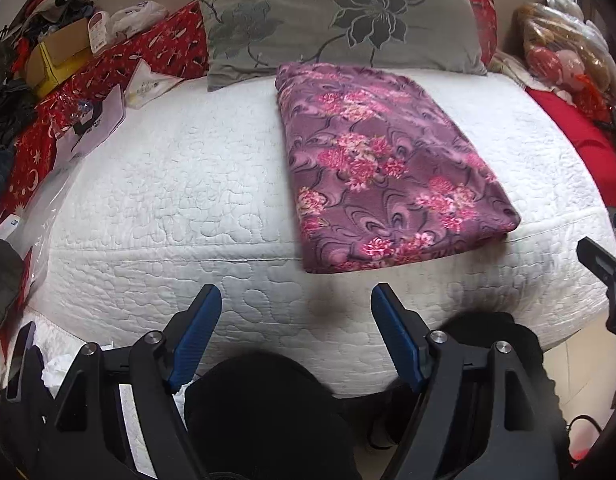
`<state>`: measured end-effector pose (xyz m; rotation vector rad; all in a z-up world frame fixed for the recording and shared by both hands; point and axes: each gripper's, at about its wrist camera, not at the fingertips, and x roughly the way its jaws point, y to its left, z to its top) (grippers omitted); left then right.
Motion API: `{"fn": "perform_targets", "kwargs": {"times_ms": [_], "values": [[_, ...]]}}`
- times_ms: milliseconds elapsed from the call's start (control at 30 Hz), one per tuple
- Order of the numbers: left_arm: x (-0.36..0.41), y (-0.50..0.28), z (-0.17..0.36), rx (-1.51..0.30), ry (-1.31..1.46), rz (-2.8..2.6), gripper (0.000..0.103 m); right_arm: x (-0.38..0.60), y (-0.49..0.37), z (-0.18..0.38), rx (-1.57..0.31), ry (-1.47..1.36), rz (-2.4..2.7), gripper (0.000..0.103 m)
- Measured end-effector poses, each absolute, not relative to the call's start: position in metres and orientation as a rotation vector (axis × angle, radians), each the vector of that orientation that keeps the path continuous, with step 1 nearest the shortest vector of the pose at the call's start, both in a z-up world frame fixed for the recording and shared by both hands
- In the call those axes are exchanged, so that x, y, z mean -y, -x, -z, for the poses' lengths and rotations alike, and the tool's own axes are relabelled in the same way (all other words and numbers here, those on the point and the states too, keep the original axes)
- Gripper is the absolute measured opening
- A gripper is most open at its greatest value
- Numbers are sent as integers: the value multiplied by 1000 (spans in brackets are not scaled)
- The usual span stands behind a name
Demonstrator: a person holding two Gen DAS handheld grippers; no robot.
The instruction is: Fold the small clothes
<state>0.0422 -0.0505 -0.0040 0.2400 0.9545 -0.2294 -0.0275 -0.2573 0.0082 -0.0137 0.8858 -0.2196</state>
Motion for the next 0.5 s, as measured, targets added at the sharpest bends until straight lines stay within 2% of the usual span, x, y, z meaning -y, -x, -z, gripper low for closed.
{"fn": "perform_targets", "kwargs": {"times_ms": [500], "values": [[50, -29, -11, -910, -205, 270, 78, 258, 37, -22, -824, -30, 241, 99]]}}
